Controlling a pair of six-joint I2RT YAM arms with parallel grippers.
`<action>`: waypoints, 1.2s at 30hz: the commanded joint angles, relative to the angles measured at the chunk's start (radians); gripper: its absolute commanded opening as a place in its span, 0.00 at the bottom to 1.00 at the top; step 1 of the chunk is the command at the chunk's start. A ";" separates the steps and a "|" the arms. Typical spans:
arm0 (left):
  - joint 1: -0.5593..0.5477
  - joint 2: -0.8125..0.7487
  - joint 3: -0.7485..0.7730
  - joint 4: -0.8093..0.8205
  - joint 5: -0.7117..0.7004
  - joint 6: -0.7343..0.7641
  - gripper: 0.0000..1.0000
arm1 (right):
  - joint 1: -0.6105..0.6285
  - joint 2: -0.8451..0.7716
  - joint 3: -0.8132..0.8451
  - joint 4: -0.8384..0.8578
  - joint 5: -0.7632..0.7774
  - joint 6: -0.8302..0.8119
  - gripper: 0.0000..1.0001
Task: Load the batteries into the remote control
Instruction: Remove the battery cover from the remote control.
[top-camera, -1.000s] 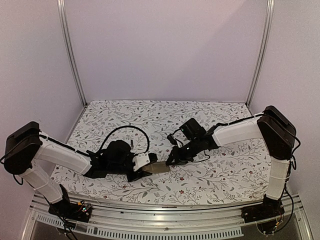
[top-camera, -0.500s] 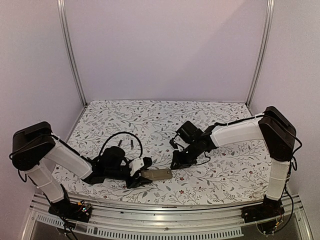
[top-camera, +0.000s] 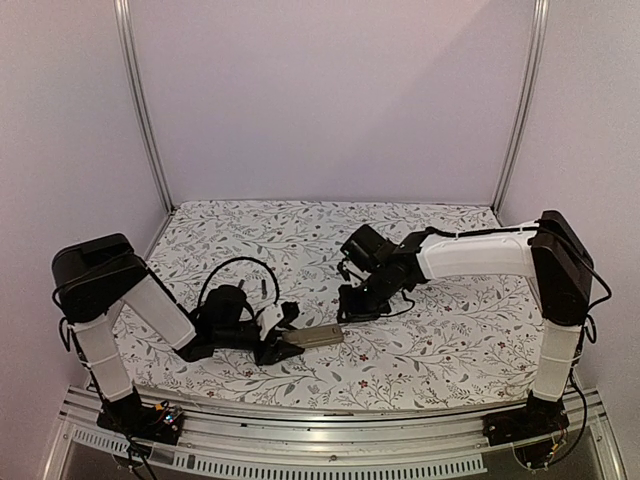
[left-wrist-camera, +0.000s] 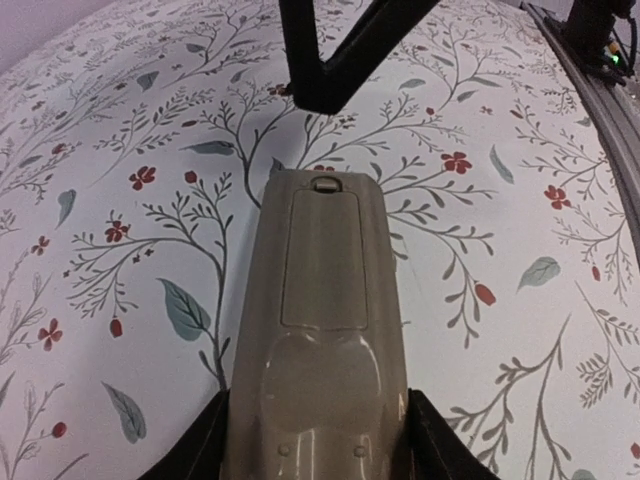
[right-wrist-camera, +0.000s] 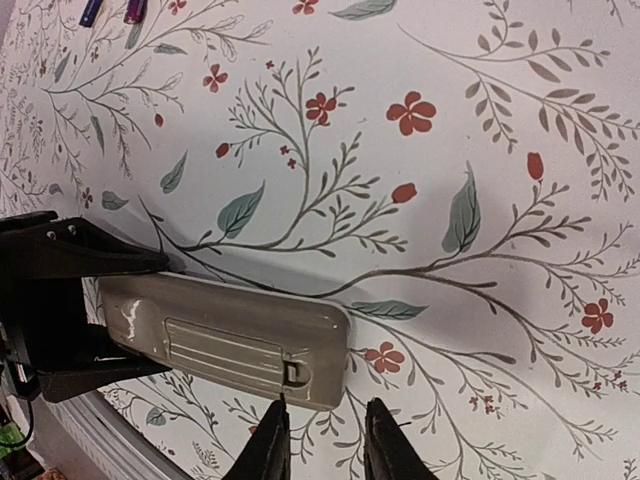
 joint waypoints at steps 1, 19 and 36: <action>0.026 0.102 0.049 0.017 0.072 0.010 0.00 | 0.037 0.048 0.065 -0.058 0.040 0.021 0.25; 0.067 0.167 0.069 0.061 0.127 -0.030 0.00 | 0.044 0.179 0.220 -0.211 0.111 0.027 0.17; 0.068 0.172 0.070 0.073 0.137 -0.019 0.00 | 0.066 0.203 0.239 -0.198 0.008 -0.023 0.11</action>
